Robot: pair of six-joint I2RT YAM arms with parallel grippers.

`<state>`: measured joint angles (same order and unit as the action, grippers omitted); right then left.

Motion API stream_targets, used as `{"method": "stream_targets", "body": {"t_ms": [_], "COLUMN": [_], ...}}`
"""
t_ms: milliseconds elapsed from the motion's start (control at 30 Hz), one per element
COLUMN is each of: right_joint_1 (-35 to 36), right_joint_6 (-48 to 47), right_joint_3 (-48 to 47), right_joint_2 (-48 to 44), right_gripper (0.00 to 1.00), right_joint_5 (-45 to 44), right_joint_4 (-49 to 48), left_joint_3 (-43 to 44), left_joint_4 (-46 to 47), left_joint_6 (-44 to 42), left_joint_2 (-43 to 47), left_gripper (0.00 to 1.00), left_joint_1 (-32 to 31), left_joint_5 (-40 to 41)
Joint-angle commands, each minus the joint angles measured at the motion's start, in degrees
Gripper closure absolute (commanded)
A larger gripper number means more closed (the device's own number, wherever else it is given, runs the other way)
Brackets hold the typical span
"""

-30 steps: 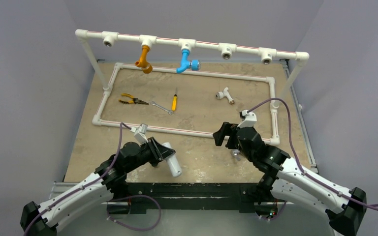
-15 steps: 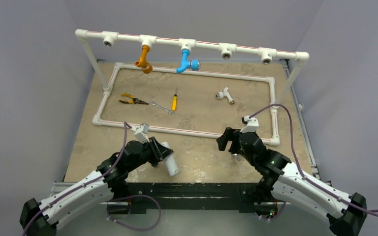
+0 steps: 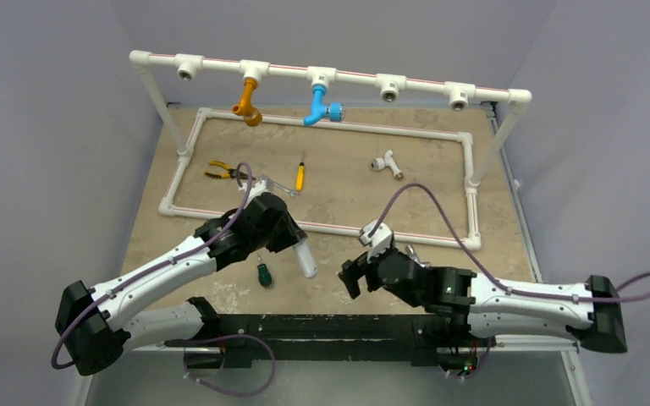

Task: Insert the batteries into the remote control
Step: Place the remote control at the center of the board.

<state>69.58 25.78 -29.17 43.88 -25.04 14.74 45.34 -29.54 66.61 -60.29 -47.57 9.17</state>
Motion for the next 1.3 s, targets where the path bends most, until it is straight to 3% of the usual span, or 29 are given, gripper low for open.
{"method": "stream_targets", "body": {"t_ms": [0, 167, 633, 767, 1033, 1267], "right_joint_1": [14.6, 23.9, 24.0, 22.4, 20.3, 19.4], "right_joint_6": [-8.0, -17.0, -16.6, -14.3, -12.2, -10.9], "right_joint_3": [-6.5, -10.4, -14.8, -14.1, -14.7, -16.4], "right_joint_2": [8.8, 19.6, 30.0, 29.8, 30.9, 32.8], "right_gripper": [0.06, 0.04, 0.07, 0.11, 0.3, 0.37], "right_joint_5": [-21.0, -28.0, -23.5, -20.8, -19.0, -18.4], "right_joint_4": [-7.6, -16.5, -22.7, -22.0, -19.4, -16.1], "left_joint_3": [5.9, 9.9, 11.2, 11.0, 10.3, 10.3], "left_joint_4": [-13.5, -21.5, -24.5, -22.5, -21.0, -20.0], "left_joint_6": [11.6, 18.4, 22.5, 21.5, 21.4, 21.4], "left_joint_2": [-2.7, -5.0, -7.8, -7.8, -7.4, -7.4], "left_gripper": [1.0, 1.0, 1.0, 1.0, 1.0, 1.0], "left_joint_1": [-0.3, -0.3, -0.4, -0.4, -0.5, -0.5], "left_joint_5": [2.8, 0.9, -4.7, -6.8, -8.9, -10.3]}}
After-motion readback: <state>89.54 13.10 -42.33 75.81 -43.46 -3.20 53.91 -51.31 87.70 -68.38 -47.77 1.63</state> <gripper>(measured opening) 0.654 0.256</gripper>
